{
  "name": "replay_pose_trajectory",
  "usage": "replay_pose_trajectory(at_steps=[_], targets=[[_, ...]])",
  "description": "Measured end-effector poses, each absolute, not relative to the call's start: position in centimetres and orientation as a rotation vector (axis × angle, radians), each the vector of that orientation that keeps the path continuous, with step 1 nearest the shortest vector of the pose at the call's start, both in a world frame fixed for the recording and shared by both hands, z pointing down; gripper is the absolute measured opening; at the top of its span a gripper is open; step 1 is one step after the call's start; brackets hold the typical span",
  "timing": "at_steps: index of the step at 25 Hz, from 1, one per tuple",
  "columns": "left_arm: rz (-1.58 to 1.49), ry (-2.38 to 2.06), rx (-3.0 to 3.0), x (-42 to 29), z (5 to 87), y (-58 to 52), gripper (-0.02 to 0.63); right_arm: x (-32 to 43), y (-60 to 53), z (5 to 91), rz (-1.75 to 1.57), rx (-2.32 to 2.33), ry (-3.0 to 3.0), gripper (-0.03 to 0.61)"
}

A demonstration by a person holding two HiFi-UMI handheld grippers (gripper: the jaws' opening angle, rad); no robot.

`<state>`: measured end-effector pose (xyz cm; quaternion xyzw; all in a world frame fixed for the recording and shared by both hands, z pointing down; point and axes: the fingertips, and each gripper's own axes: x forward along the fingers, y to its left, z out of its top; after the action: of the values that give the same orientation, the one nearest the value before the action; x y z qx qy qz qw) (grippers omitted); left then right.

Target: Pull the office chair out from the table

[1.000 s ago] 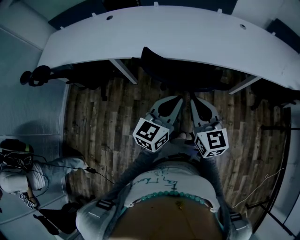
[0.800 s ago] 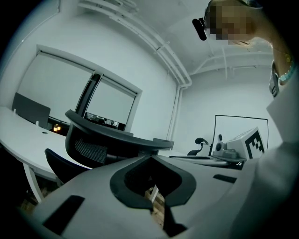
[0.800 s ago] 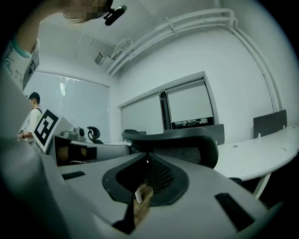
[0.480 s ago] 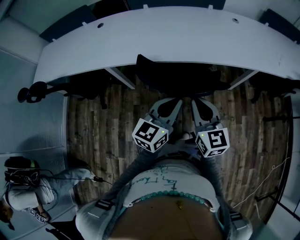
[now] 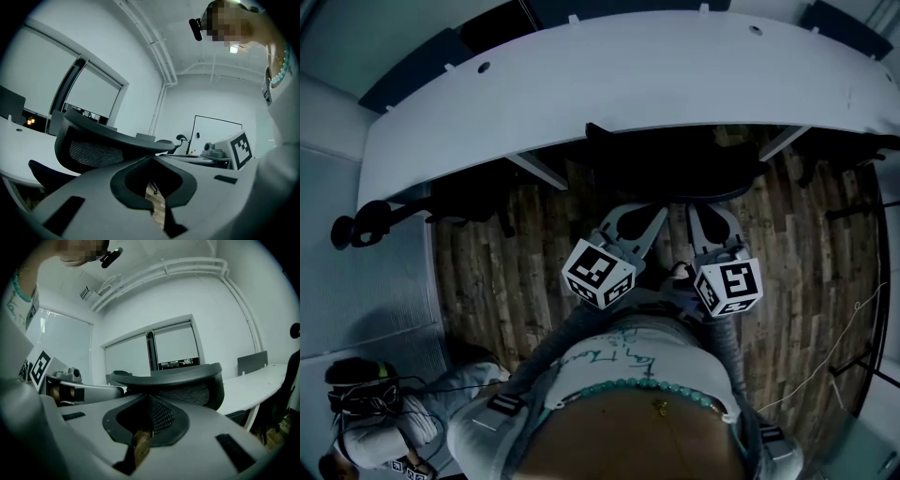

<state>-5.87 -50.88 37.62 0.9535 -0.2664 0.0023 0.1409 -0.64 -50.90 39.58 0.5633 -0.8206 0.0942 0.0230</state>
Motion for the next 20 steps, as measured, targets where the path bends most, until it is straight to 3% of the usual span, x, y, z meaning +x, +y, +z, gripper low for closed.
replay_pose_trajectory(at_steps=[20], targets=[[-0.167,-0.595,2.580,-6.2,37.0,-51.2,0.011,0.7,-49.4,38.9,0.465,1.800,-2.612,0.023]])
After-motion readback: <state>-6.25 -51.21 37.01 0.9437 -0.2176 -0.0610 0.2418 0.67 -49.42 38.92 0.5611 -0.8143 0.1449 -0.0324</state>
